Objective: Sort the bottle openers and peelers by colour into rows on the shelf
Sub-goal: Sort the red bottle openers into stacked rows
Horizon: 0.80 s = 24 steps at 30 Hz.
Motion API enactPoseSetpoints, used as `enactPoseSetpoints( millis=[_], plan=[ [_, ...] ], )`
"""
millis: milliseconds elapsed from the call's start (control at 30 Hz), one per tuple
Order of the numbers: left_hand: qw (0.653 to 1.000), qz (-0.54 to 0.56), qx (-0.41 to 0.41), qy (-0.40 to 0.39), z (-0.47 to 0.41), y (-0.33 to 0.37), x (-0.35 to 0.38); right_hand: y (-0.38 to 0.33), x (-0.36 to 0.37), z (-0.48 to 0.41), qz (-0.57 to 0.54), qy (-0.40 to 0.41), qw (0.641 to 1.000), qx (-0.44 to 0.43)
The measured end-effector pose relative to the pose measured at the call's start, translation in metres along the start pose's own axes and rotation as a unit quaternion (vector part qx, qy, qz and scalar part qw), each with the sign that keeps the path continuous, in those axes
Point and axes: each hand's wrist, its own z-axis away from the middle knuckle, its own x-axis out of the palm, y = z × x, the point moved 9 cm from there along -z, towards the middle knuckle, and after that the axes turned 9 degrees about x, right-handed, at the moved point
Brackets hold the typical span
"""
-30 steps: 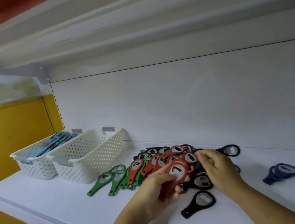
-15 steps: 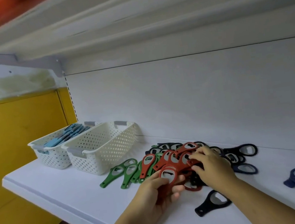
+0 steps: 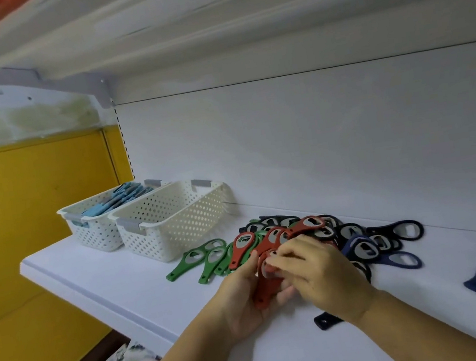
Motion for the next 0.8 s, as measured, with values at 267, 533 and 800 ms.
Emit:
enactPoseSetpoints(
  millis=[267,533,800],
  plan=[
    [1.0,-0.016,0.005,0.002,0.001,0.002,-0.002,0.048,-0.017,0.009,-0.027,0.07,0.976,0.203],
    [0.996,-0.072,0.021,-0.042,0.003,-0.001,0.005,0.119,0.012,0.045,0.166,-0.145,0.861,0.459],
    [0.992,-0.097,0.039,-0.065,0.005,0.002,0.01,0.122,0.007,0.042,0.101,-0.086,0.857,0.498]
  ],
)
